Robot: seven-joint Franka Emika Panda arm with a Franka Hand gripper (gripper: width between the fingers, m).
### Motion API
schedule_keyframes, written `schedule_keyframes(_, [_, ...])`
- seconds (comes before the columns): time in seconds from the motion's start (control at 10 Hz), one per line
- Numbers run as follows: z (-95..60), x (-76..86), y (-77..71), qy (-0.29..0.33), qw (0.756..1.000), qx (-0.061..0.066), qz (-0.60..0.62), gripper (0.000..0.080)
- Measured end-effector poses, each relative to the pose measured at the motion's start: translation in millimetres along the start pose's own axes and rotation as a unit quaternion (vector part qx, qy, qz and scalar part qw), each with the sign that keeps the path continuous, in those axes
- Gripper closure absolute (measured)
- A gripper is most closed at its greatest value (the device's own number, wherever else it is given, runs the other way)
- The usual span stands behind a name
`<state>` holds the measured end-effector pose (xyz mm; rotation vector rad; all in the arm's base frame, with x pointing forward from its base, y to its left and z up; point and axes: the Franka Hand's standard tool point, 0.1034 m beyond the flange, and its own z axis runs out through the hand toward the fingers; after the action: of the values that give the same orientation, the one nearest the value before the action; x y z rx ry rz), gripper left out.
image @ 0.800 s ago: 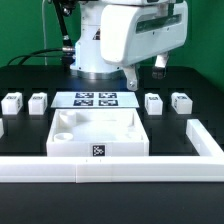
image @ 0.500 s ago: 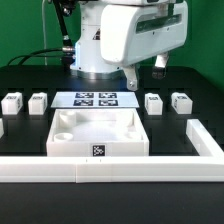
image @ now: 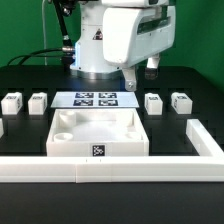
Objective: Assemble square table
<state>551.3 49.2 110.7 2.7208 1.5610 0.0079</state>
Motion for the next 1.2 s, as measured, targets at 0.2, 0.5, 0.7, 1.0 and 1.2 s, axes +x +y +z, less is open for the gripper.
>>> schedule_keyframes(0.2, [8.0,-16.3,-5.4,-0.006,0.997,0.009,-0.076,0.0150])
schedule_keyframes(0.5, [14.1,-19.1,-8.2,-0.013,0.995,0.015,-0.099,0.0150])
schedule_keyframes(0.7, [15.0,-19.9,-9.0,-0.013,0.995,0.016,-0.099,0.0150])
schedule_keyframes(1.0, [33.0,-42.4,-21.9,-0.001,0.975,0.003,-0.222,0.0150])
schedule_keyframes(1.2, [41.7,-45.5,-22.8,-0.003,0.973,0.009,-0.231,0.0150])
